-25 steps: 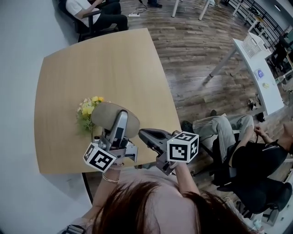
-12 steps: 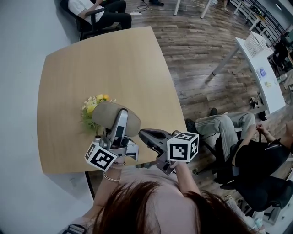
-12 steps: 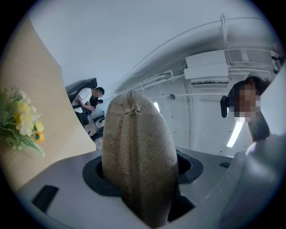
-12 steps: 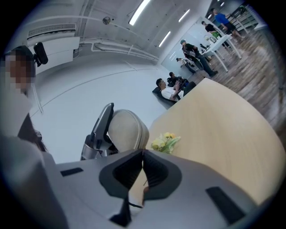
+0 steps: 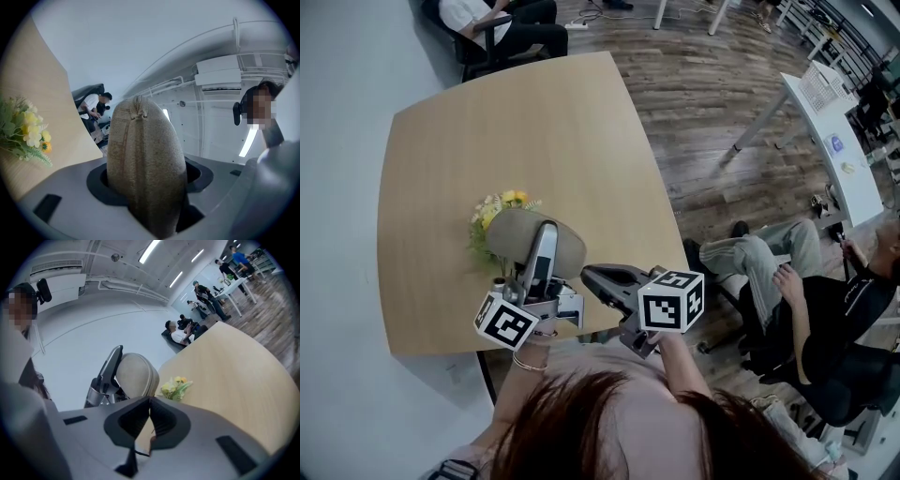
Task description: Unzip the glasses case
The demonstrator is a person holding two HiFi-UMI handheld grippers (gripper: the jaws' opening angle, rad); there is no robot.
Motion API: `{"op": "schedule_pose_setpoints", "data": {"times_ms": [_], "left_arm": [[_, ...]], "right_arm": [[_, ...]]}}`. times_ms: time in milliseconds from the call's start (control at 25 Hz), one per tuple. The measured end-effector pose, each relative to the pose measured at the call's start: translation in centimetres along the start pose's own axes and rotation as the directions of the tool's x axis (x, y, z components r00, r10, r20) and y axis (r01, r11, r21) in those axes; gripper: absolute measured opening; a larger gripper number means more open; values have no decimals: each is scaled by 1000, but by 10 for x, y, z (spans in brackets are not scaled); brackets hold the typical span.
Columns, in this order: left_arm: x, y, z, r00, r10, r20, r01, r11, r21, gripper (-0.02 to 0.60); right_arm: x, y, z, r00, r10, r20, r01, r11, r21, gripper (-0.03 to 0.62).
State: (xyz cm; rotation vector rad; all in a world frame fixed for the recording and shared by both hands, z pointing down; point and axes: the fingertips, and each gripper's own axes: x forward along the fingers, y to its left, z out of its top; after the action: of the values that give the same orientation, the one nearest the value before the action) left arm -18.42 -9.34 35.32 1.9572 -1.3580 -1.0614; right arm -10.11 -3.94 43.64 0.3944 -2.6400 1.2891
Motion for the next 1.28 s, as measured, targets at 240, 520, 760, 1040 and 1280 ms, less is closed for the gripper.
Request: {"op": "schedule_pose_setpoints", "data": {"times_ms": [240,520,760,1040,1280], "left_arm": [[-6,7,4,1000,13,2,-13,1000,-6,299],[-12,9,7,1000,11,-3,-11,1000,-3,299],[-12,2,5,1000,-12,-29,13,1000,28,299],[-14,-11,0,999,-23,-22,23,999,39,299],[-21,-20,-1,999,-9,48,7,999,35,299]], "right_arm": [[7,7,-7,1000,4,-11,-4,1000,-10,18],[13,11,-13,1000,12,-26,-13,999,-36,18],[11,13,-15,1000,25,-7,-25,998,-57,18],[-1,17,-15,999,49,-17,-50,995,-87,20],[-21,19,-14,997,60,-40,-66,984,-166,22]]}}
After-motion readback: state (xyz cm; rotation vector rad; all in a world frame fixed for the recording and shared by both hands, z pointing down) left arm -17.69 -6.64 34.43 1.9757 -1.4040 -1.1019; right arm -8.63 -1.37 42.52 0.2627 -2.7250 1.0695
